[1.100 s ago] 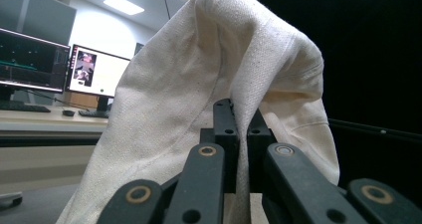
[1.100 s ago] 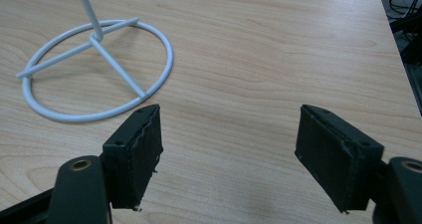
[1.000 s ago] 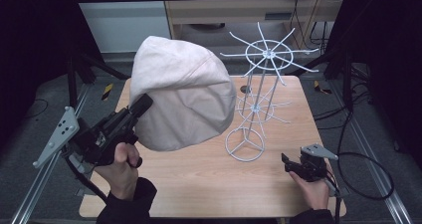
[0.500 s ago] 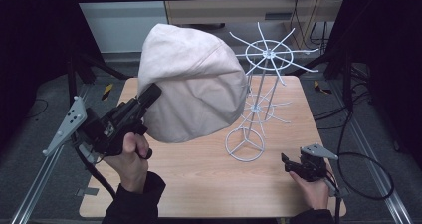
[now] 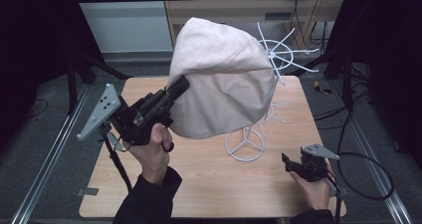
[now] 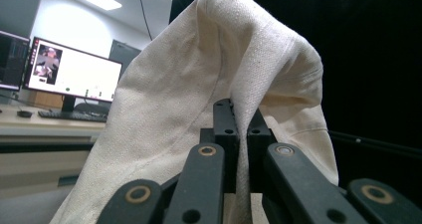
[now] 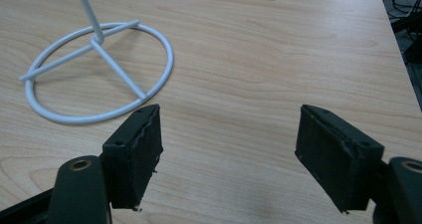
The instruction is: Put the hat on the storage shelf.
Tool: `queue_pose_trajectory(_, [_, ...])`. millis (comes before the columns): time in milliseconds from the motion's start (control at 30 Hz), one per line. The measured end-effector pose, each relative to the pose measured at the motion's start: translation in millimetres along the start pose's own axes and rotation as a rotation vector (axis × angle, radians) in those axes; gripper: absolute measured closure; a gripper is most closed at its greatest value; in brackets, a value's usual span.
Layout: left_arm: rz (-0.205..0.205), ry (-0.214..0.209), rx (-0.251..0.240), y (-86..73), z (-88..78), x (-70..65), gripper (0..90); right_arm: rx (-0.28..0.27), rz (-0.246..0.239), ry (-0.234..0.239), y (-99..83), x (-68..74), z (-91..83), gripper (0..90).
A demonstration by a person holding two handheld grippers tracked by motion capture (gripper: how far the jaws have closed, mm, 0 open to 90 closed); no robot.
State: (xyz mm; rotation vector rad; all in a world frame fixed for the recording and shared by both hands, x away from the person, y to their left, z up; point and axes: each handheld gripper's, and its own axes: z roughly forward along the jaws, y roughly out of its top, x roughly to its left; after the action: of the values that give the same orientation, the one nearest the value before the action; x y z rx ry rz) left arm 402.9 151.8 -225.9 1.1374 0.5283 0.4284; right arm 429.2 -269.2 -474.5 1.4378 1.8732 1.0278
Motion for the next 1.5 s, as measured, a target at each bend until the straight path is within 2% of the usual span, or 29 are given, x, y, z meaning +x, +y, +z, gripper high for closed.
queue_pose_trajectory(200, [0.004, 0.016, 0.038, -12.2, 3.1, 4.0, 88.0, 0.002, 0.001, -0.002, -0.2, -0.5, 0.1, 26.3])
queue_pose_trajectory(433, [-0.026, 0.032, 0.079, -30.4, 0.3, 15.2, 87.8, 0.003, 0.0, -0.002, -0.2, -0.1, -0.1, 26.3])
queue_pose_trajectory(667, [-0.027, 0.048, 0.118, -41.4, -4.3, 23.5, 87.5, 0.003, -0.002, -0.002, -0.4, -0.1, 0.1, 26.3])
queue_pose_trajectory(867, [0.006, 0.062, 0.167, -49.3, -6.2, 24.7, 86.7, 0.003, -0.005, -0.003, -0.5, 0.1, 0.2, 26.2])
queue_pose_trajectory(1333, [0.03, 0.085, 0.264, -69.9, -4.1, 30.7, 81.6, 0.003, -0.005, -0.003, -0.6, 0.1, 0.3, 26.2])
queue_pose_trajectory(1500, [0.063, 0.095, 0.308, -78.4, 0.2, 28.7, 78.3, 0.003, -0.005, -0.003, -0.7, 0.0, 0.3, 26.2])
